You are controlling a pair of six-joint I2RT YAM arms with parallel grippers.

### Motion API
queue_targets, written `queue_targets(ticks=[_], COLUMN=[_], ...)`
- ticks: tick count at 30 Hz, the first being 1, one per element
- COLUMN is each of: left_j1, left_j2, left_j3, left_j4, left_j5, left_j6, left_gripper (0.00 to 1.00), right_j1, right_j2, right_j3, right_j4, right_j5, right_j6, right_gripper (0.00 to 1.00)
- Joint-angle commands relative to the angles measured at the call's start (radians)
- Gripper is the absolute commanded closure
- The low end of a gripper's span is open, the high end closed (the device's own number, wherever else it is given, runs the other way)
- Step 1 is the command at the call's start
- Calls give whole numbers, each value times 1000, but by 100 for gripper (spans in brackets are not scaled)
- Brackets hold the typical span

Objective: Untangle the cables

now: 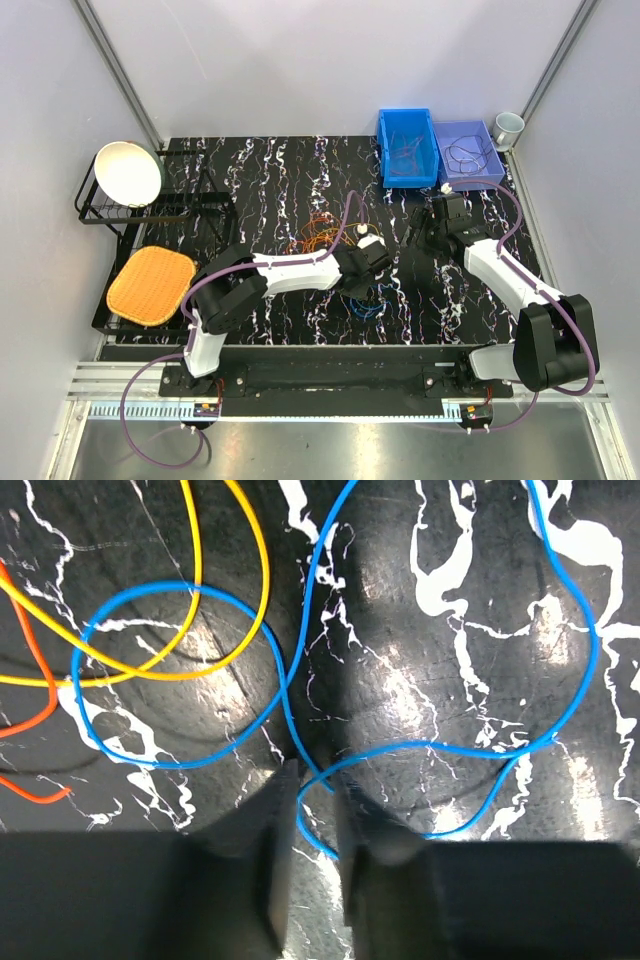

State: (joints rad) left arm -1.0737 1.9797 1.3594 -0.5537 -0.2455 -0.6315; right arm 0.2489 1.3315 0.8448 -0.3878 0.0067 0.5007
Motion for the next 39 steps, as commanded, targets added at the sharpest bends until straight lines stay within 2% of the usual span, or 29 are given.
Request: queue_targets(ticks=[1,2,6,8,11,16,23,35,39], left_j1=[-5,-5,-5,-5,-5,-5,-5,1,15], left_j2=[22,24,-7,-36,-114,-264,-389,-482,-496], left_j3=[15,11,-8,-14,-19,-2,84,167,210], left_j4=[18,20,17,6,-12,-38,-144,-183,-212], left_j5=[-26,-28,-29,-28,-11,112,115,126,111], left_j6=[-16,-16,-14,-8,22,102,110,113,124], left_gripper=[95,100,100,100,100,100,100,100,100], right_j1=[4,6,4,6,6,6,6,6,6], right_j2=[-22,-23,-28,-40,-72,-127,-170,-248,-290], right_j3=[33,31,30,33,34,45,83,137,100], right_j4=[12,13,13,17,29,38,20,23,49], right_j5=[1,1,-4,-57,-105,-169,-255,-381,-416], right_j6=[-19,-19,-14,-14,-7,15,42,56,67], right_gripper=[18,19,19,18,19,18,17,15,19])
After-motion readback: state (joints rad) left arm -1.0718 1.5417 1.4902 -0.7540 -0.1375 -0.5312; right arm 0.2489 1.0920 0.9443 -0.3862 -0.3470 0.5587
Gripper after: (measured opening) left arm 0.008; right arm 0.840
